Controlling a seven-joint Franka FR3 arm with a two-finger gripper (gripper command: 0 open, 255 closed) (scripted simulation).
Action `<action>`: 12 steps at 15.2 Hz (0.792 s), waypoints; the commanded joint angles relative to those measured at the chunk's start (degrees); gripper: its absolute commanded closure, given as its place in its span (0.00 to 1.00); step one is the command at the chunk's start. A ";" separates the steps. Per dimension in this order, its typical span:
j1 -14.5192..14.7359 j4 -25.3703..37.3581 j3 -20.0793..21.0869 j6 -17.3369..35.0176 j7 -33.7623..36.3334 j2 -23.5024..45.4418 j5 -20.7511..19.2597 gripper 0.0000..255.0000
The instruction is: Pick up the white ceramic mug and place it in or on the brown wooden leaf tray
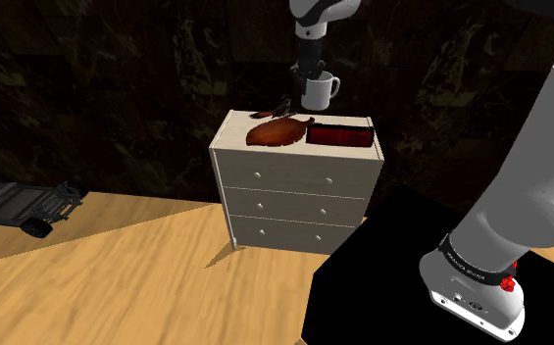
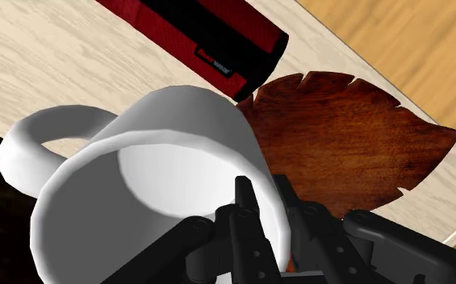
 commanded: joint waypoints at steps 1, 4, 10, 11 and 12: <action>1.24 2.42 0.90 -0.74 2.24 1.69 -0.03 1.00; 3.10 7.52 2.16 -2.56 5.44 5.01 -0.11 1.00; 5.26 12.70 3.40 -2.96 8.94 9.83 -0.24 1.00; 5.26 12.14 3.40 -2.25 8.94 9.98 -0.23 1.00; 5.26 11.56 3.41 -1.53 8.95 10.11 -0.22 1.00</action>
